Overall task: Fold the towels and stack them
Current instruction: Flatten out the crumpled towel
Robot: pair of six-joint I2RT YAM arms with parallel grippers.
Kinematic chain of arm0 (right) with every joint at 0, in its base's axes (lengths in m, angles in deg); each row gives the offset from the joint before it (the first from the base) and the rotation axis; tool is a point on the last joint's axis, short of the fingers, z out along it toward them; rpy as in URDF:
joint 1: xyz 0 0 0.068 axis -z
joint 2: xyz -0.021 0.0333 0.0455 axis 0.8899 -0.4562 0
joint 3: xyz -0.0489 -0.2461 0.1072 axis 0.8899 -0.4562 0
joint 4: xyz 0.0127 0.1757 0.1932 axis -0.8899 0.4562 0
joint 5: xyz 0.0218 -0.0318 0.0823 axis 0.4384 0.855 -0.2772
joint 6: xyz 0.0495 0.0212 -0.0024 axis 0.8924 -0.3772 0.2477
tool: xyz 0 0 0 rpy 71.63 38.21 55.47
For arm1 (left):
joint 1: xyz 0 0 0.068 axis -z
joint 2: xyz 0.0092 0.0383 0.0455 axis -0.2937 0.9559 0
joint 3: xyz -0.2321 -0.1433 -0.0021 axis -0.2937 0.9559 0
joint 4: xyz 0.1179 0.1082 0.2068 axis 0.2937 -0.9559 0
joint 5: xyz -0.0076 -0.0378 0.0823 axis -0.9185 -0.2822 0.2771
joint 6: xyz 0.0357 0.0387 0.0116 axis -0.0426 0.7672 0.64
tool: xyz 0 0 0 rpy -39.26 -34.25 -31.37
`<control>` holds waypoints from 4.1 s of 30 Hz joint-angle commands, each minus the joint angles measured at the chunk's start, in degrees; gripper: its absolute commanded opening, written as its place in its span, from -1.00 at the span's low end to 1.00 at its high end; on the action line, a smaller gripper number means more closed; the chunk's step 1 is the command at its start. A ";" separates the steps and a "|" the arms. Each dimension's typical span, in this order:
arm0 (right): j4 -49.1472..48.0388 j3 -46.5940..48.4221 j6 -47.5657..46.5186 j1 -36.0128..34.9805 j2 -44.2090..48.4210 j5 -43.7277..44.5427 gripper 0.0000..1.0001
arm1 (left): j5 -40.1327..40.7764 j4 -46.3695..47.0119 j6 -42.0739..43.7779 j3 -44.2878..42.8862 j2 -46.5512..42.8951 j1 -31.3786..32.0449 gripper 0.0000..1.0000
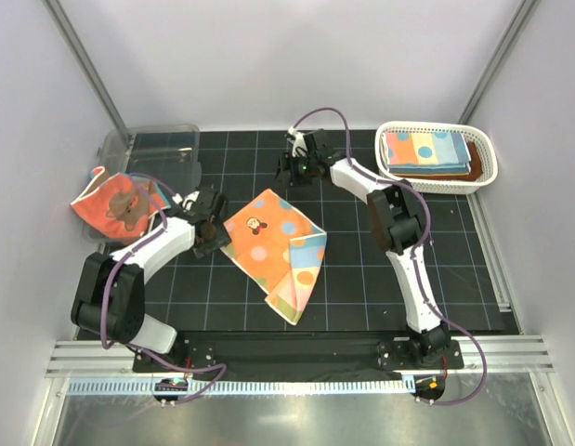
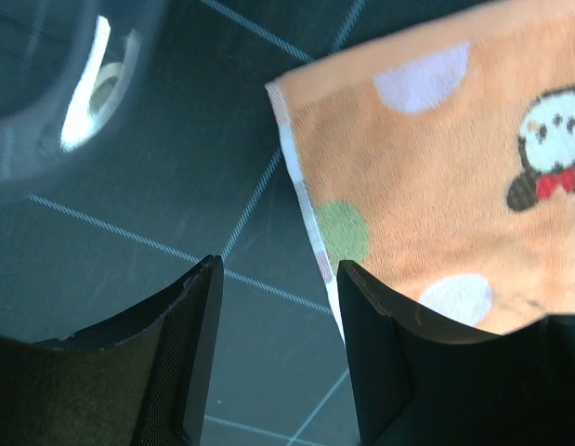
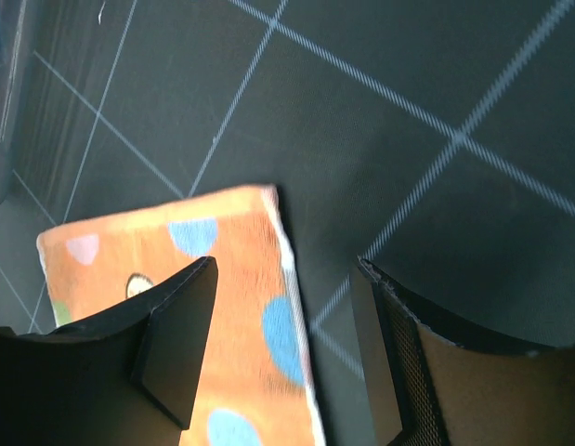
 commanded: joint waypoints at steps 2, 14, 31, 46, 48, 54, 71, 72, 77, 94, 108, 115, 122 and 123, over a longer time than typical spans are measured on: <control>-3.17 8.70 -0.88 -1.13 -4.69 -5.07 0.32 | -0.49 7.56 -1.13 2.39 -0.71 -3.08 0.14; -0.90 11.10 -6.68 -4.56 -10.51 -5.86 0.23 | -8.41 17.60 -0.60 4.33 4.13 -5.73 0.14; -5.89 -14.90 -11.00 -2.55 8.63 3.71 -0.98 | -14.82 18.22 -0.33 3.89 2.11 -3.18 0.12; -12.49 -39.71 -7.92 3.08 28.08 8.47 -0.98 | -9.29 10.31 1.51 -8.59 12.11 2.54 0.17; -12.58 -39.62 -7.83 3.17 27.81 8.64 -0.98 | -9.03 10.22 1.69 -8.68 13.26 2.54 0.17; -12.57 -41.46 -7.65 5.10 27.72 9.00 -0.98 | -5.78 10.13 5.46 -10.78 17.30 2.54 0.21; -15.30 -43.13 -6.16 5.98 28.95 6.71 -0.98 | -14.91 11.63 9.51 -18.17 27.24 4.03 -0.51; -15.30 -43.13 -6.24 5.89 29.04 6.71 -0.98 | -14.91 11.45 9.42 -18.35 27.42 4.12 -0.57; -13.30 -41.38 -3.36 5.89 31.23 11.43 -0.98 | -16.75 9.00 10.21 -21.33 24.89 4.03 -1.00; 5.43 -52.01 5.16 -0.35 96.16 8.84 -0.98 | -28.47 16.18 2.85 -14.58 -25.44 22.09 -1.00; 5.17 -38.84 12.67 -0.35 102.71 19.42 -0.98 | -1.50 8.57 7.30 -31.34 -22.86 42.17 -1.00; 0.00 -35.05 5.98 -0.35 90.14 28.42 -0.98 | 18.66 -3.23 13.89 -44.71 -15.30 38.57 -1.00; 3.85 -33.99 4.48 -0.35 92.57 10.50 -0.98 | 6.11 0.19 15.32 -41.92 -18.71 38.48 -1.00; 6.29 -34.60 4.30 -0.35 93.89 9.01 -0.98 | 4.61 1.33 14.53 -37.81 -20.03 38.48 -1.00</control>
